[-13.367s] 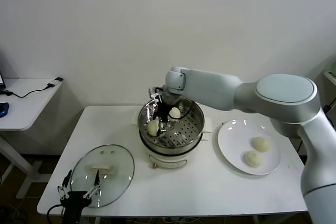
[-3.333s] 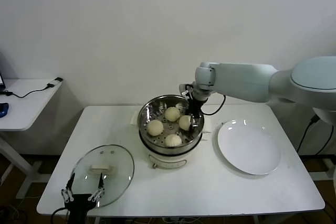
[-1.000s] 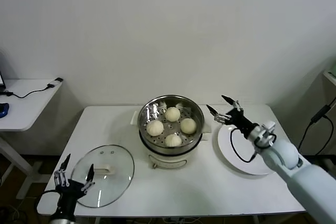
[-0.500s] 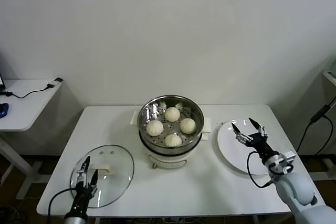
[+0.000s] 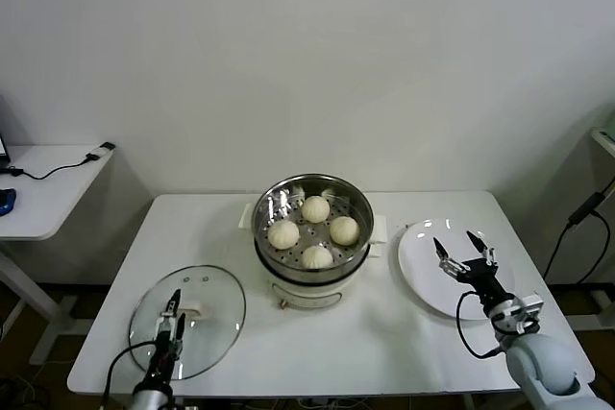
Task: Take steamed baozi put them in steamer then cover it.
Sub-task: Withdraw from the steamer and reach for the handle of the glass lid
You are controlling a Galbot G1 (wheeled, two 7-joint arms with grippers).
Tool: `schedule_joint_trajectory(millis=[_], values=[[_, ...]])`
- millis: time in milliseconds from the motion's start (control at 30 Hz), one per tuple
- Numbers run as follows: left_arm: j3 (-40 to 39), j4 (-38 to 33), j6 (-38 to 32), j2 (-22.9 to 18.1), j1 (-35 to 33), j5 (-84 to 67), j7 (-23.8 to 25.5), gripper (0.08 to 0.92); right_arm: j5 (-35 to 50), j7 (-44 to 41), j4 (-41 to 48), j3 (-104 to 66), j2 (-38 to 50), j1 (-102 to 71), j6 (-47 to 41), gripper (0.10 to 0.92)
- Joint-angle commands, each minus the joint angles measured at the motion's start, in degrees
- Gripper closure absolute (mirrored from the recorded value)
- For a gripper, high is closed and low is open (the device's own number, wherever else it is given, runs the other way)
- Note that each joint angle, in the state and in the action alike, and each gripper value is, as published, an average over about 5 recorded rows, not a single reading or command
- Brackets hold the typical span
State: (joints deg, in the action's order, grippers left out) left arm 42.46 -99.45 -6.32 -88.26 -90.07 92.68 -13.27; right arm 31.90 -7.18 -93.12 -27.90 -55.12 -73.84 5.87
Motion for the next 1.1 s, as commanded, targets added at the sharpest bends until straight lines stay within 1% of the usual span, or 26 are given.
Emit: schedule_joint_trajectory(millis=[33, 233, 433, 533, 667, 900, 1100], values=[[-0.84, 5.70, 1.39, 0.91, 5.15, 3.18, -2.47, 0.177, -2.27, -0.14, 0.53, -1.38, -1.29, -1.60, 0.22, 0.203], [-1.04, 9.18, 1.72, 0.85, 7.93, 2.90, -3.26, 0.177, -3.27, -0.33, 0.59, -1.28, -1.31, -1.60, 0.36, 0.203], [-1.48, 10.21, 1.40, 1.17, 8.93, 1.09, -3.84, 0.177, -4.84, -0.93, 0.98, -1.14, -1.57, -1.66, 0.63, 0.203], [-1.49, 10.68, 0.99, 1.31, 9.10, 0.72, -3.99, 0.207, -5.56, -1.21, 1.25, -1.10, -1.94, -1.64, 0.80, 0.203], [-1.37, 10.88, 0.90, 1.53, 9.10, 0.21, -4.05, 0.311, -6.36, -1.56, 1.42, -0.89, -2.33, -1.55, 0.99, 0.203], [-1.33, 10.66, 0.92, 2.00, 8.89, -0.76, -3.92, 0.519, -7.39, -2.05, 1.80, -0.41, -2.76, -1.30, 1.31, 0.203], [-1.78, 8.02, 1.28, 2.92, 7.98, -2.60, -3.72, 0.692, -7.85, -2.38, 2.15, -0.37, -2.93, -1.25, 1.57, 0.203]])
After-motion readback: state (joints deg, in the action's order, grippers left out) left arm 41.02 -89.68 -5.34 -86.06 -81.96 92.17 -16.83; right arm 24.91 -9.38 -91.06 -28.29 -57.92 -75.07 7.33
